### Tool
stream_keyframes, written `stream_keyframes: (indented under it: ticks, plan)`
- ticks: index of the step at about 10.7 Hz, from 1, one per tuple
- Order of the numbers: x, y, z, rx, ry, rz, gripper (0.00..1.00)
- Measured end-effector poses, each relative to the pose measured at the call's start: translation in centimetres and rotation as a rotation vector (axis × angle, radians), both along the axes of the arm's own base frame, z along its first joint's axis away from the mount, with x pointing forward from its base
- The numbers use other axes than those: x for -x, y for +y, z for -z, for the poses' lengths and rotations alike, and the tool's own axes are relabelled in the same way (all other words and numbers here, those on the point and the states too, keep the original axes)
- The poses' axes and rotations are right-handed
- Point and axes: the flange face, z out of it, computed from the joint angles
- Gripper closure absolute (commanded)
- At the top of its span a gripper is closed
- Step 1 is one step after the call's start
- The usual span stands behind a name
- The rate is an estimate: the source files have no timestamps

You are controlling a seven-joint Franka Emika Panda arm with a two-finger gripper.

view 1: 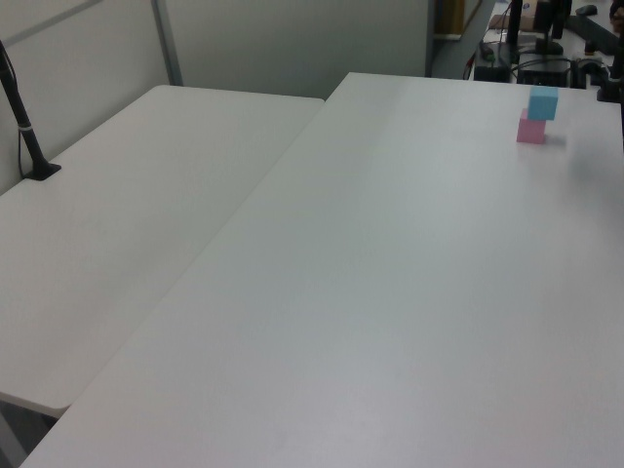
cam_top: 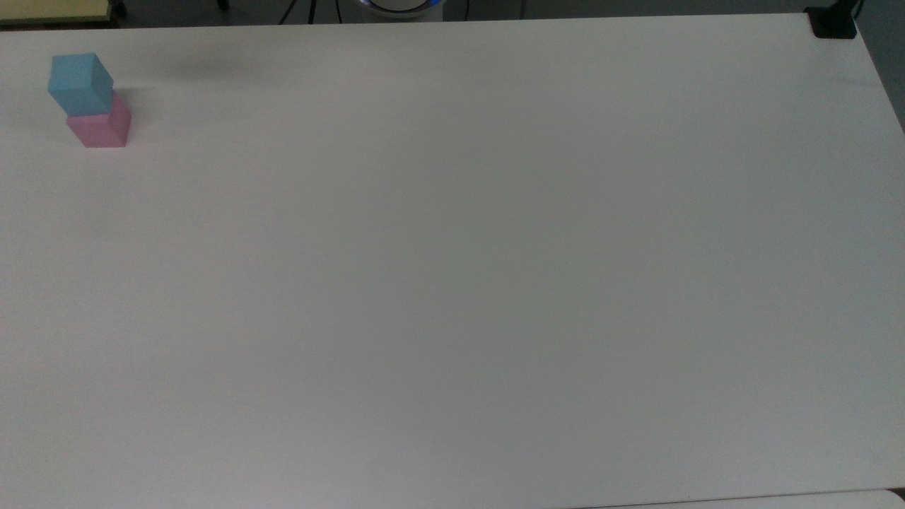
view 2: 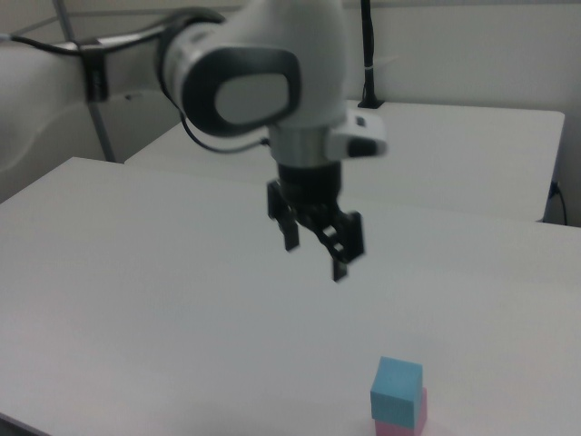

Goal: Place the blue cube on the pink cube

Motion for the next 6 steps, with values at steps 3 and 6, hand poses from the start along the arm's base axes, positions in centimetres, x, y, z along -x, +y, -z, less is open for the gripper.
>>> stream_keyframes:
  ticks: [3,6]
  plan:
    - [-1.6,8.3,-4.4,-0.002,-0.023,0.103,0.0]
    - [-2.5,14.7,-7.2,-0.011,-0.068,-0.001,0.0]
